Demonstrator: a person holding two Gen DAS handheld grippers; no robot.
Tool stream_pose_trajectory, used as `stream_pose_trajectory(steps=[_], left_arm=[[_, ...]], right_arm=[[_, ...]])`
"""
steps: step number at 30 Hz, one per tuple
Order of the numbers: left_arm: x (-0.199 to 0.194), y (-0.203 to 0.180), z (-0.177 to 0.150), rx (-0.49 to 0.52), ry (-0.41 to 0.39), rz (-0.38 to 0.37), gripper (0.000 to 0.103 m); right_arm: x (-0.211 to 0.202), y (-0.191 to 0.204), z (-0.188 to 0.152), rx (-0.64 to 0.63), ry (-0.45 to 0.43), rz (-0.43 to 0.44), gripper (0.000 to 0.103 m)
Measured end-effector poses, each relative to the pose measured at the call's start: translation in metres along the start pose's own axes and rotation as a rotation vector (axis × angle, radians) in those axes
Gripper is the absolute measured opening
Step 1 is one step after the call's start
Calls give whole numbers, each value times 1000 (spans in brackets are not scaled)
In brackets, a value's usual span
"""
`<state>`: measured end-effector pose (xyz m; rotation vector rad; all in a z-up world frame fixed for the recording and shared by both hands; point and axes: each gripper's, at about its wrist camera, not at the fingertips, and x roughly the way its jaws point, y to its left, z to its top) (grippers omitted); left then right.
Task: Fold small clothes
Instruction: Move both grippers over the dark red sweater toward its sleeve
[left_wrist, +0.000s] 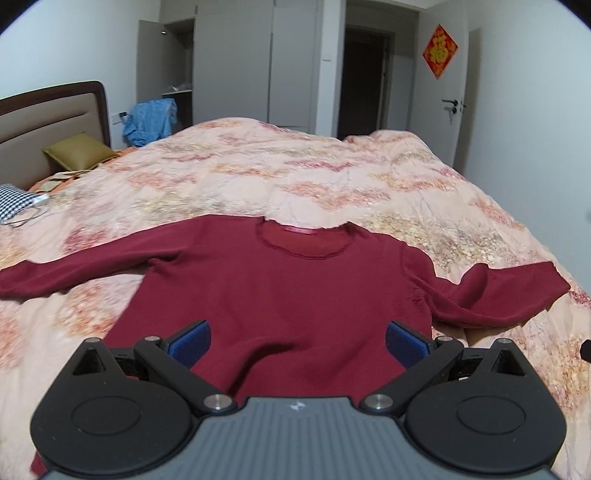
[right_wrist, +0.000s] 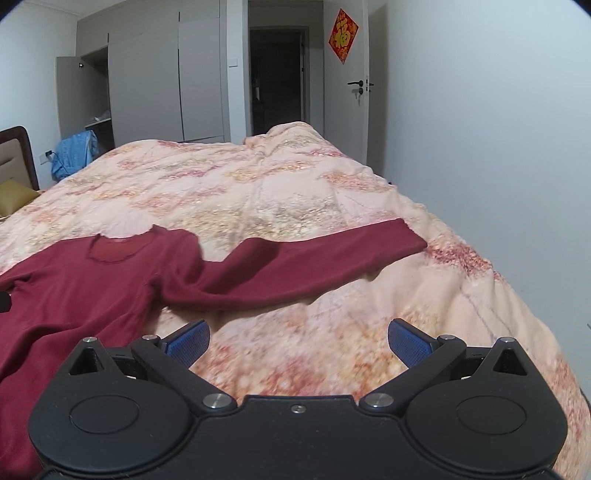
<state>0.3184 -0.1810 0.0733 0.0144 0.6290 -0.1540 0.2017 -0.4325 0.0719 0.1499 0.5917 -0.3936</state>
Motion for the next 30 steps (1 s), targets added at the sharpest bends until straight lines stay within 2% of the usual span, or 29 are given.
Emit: stream_pose_trajectory(steps=[8, 15, 21, 25, 30], left_arm=[[53, -11, 9, 25, 43, -11, 103], [84, 0, 4, 0, 66, 3, 103], [106, 8, -5, -40, 47, 4, 103], [122, 11, -17, -73, 67, -1, 103], [135, 14, -41, -107, 107, -7, 103]], right_arm=[[40, 1, 12, -31, 17, -37, 103], [64, 10, 21, -53, 25, -72, 103], [85, 16, 25, -64, 6, -57, 103], [107, 3, 30, -39, -30, -15, 103], [149, -34, 39, 34, -40, -49, 102]])
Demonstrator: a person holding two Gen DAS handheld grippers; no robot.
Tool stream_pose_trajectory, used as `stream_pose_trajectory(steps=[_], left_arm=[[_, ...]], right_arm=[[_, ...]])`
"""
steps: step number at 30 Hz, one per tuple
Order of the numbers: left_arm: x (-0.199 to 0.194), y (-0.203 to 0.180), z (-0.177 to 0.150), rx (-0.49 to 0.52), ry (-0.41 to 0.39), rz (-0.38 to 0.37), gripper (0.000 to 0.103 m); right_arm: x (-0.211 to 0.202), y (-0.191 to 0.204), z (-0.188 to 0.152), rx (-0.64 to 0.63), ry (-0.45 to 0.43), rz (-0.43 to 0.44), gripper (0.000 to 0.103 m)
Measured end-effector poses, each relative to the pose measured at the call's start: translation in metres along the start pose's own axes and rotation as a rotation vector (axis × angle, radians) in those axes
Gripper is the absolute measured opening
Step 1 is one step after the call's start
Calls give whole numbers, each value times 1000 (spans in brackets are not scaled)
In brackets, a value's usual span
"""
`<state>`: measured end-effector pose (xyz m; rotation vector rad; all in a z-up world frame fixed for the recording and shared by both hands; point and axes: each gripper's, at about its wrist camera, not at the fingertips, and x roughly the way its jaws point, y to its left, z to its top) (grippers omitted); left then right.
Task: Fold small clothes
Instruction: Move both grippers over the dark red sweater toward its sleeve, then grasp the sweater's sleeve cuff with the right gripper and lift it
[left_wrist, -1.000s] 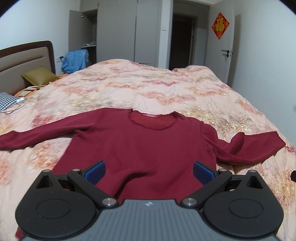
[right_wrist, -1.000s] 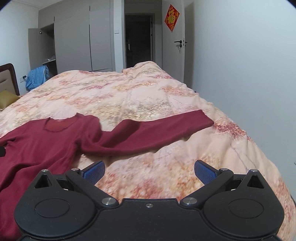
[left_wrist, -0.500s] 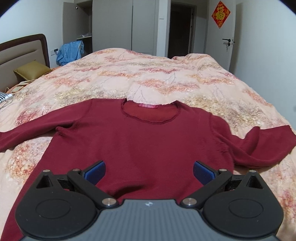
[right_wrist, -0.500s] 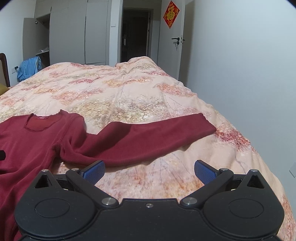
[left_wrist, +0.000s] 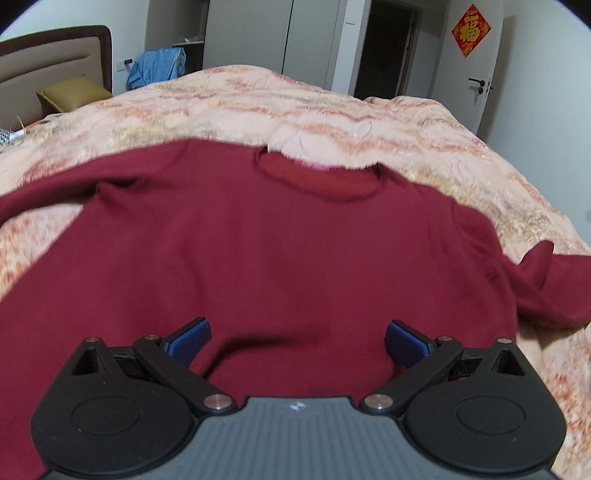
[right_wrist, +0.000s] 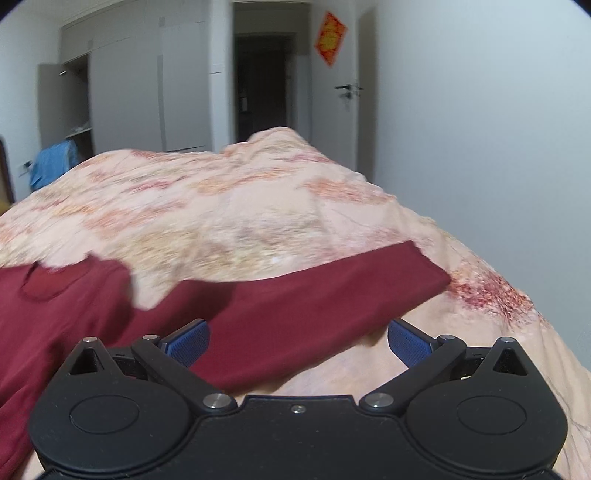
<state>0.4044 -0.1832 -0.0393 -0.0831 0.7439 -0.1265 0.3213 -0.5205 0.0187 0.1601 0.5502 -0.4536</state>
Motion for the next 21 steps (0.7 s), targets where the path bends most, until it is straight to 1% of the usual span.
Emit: stream_pose_trajectory(steps=[4, 7, 9, 11, 12, 13, 14, 15, 17, 19, 21], left_arm=[[0, -3, -14, 47, -42, 14, 103], [3, -3, -21, 50, -57, 13, 103], [5, -3, -25, 51, -67, 15, 103], [6, -5, -26, 59, -73, 22, 103], [6, -6, -27, 62, -74, 25, 103], [6, -7, -27, 64, -73, 26, 103], [6, -7, -27, 65, -73, 28, 103], [7, -8, -27, 66, -74, 29, 103], [7, -7, -27, 67, -76, 29, 103], [6, -6, -28, 65, -81, 25, 103], [6, -5, -28, 62, -83, 21, 103]], right_arm=[[37, -33, 8, 87, 20, -75, 98], [62, -57, 11, 141, 41, -158, 92], [79, -68, 12, 173, 65, -197, 86], [93, -77, 11, 228, 86, -213, 74], [96, -80, 11, 255, 84, -215, 71], [98, -80, 11, 266, 74, -218, 63], [99, -77, 12, 252, 66, -218, 49], [99, -73, 14, 222, 65, -218, 42], [98, -66, 17, 177, 60, -211, 6], [92, -66, 21, 182, 40, -196, 5], [78, -73, 24, 230, 5, -177, 4]])
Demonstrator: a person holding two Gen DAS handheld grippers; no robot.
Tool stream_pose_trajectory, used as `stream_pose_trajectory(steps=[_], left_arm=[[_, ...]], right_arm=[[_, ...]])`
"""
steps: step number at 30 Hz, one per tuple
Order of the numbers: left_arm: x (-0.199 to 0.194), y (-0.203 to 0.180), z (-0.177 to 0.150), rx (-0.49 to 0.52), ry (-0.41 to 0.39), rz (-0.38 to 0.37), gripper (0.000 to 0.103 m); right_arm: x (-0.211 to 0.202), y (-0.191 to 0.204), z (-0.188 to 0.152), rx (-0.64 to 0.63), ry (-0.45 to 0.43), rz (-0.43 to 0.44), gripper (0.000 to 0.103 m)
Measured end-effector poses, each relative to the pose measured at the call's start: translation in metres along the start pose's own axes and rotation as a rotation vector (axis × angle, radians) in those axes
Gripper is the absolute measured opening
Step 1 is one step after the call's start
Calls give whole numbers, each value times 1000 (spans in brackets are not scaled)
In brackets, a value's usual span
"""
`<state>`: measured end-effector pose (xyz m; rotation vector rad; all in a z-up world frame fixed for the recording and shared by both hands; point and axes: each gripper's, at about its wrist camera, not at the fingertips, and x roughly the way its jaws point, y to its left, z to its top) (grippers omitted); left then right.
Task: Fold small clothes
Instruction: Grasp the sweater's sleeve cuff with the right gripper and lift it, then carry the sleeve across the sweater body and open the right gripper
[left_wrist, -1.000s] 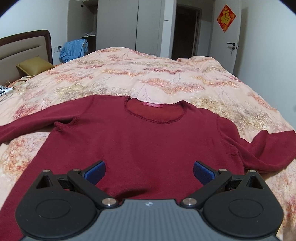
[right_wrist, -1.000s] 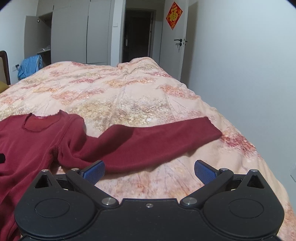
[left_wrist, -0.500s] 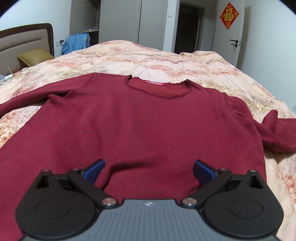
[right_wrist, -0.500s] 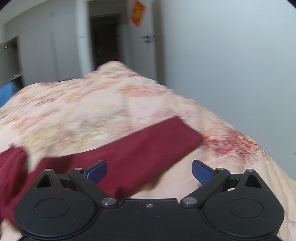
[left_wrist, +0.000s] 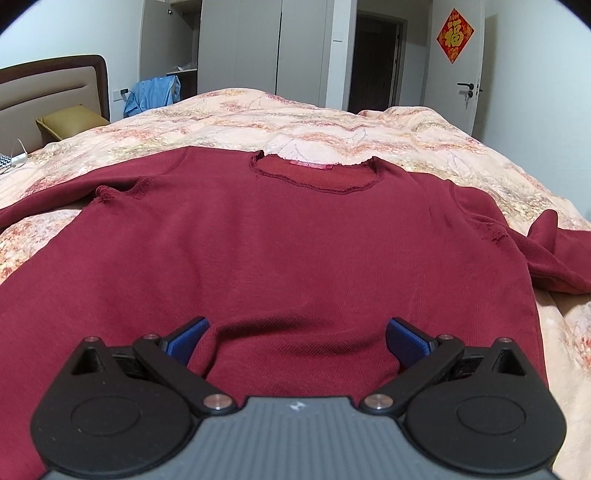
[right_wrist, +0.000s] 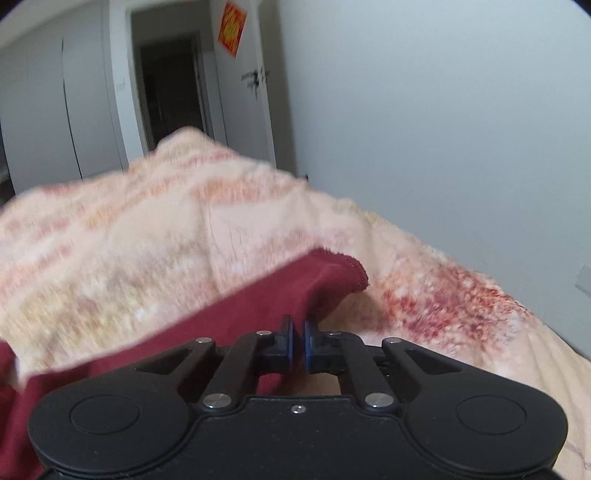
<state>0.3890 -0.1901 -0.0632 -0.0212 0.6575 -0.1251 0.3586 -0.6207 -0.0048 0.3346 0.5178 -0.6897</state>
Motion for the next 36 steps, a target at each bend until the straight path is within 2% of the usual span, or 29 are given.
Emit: stream_pose_trajectory(steps=[4, 7, 11, 14, 18, 23, 26, 29, 33, 36], left_arm=[[0, 1, 0, -3, 2, -4, 103], [-3, 3, 5, 0, 28, -16, 103], [-11, 9, 15, -10, 84, -58, 103], [-18, 13, 22, -24, 119, -92, 103], [-32, 21, 39, -40, 139, -107, 103], [-54, 30, 67, -56, 97, -83, 103], [-68, 38, 82, -68, 58, -99, 103], [-79, 50, 96, -66, 22, -100, 103], [-94, 75, 109, -90, -32, -64, 103], [-103, 103, 118, -120, -65, -25, 103]], right_arm=[[-33, -29, 3, 90, -42, -21, 4], [-60, -59, -5, 166, -39, -37, 4], [-84, -85, -21, 179, -59, -73, 4], [-87, -92, -31, 191, -35, -73, 4], [-93, -81, -30, 183, -60, -59, 4], [-121, -38, -6, 76, -177, 8, 4], [-140, 1, 9, 1, -249, 104, 4], [-157, 53, 18, -102, -299, 207, 4], [-177, 133, 19, -239, -355, 346, 4], [-186, 196, 12, -329, -365, 441, 4]])
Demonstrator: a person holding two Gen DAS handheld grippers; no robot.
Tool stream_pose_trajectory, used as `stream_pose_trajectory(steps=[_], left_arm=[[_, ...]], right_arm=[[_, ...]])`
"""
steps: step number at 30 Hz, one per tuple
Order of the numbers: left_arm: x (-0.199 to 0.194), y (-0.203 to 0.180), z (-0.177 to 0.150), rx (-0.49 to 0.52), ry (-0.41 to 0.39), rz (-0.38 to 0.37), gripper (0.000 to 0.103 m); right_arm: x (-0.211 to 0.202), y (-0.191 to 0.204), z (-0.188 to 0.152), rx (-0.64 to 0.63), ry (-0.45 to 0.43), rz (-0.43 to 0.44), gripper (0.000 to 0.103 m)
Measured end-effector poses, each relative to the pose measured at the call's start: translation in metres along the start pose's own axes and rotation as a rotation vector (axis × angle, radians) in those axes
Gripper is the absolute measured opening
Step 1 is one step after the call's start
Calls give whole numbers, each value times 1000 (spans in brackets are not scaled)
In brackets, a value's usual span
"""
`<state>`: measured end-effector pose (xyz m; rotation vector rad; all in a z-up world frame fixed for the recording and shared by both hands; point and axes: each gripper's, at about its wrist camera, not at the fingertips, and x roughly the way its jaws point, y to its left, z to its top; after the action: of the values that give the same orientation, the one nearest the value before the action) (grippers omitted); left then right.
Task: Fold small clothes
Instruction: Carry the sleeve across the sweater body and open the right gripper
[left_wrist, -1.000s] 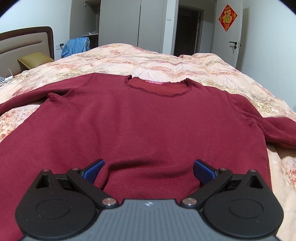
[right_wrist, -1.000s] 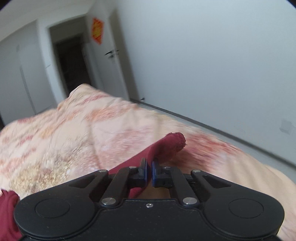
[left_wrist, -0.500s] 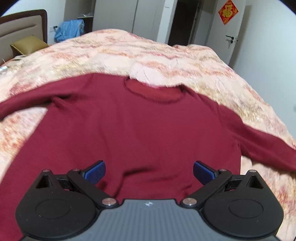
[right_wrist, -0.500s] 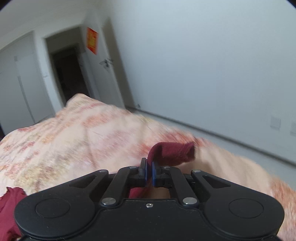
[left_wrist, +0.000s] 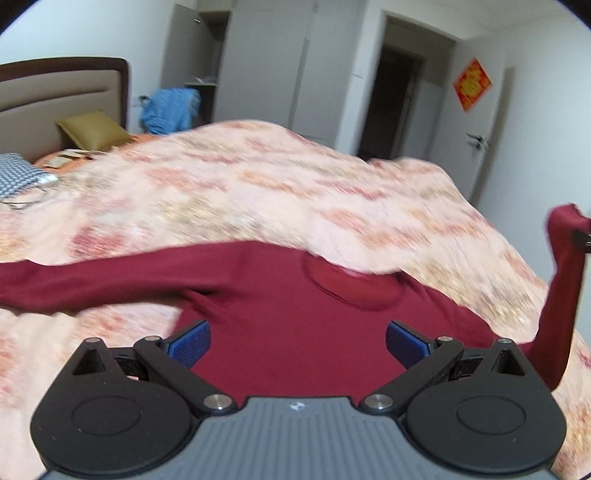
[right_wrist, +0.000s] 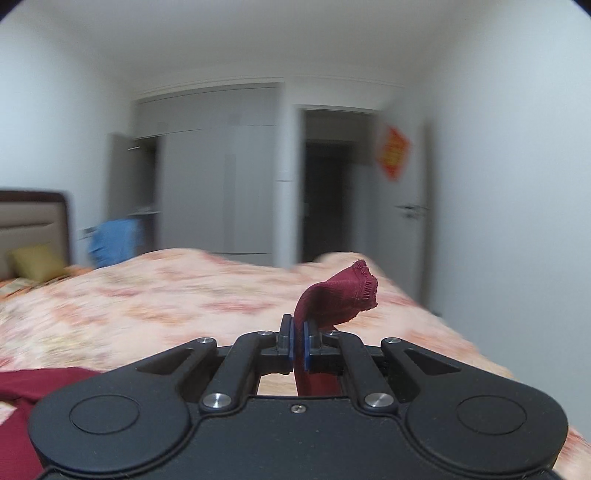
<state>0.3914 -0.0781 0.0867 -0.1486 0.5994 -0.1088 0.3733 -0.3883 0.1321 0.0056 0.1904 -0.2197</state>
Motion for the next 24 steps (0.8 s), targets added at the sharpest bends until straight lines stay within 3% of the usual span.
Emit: stream_pose_trajectory(steps=[6, 13, 19, 22, 24], left_arm=[[-12, 60, 12, -61, -48, 71, 103], [-7, 114, 10, -103, -43, 157, 103], [1, 125, -1, -119, -34, 157, 103], [8, 123, -5, -128, -34, 139, 103], [13, 119, -7, -129, -38, 127, 103]], right_arm=[[28, 118, -4, -82, 86, 216, 4], [49, 233, -59, -229, 260, 338, 4], [48, 276, -106, -380, 329, 402, 9], [45, 282, -117, -430, 343, 447, 20], [42, 277, -119, -425, 359, 473, 35]])
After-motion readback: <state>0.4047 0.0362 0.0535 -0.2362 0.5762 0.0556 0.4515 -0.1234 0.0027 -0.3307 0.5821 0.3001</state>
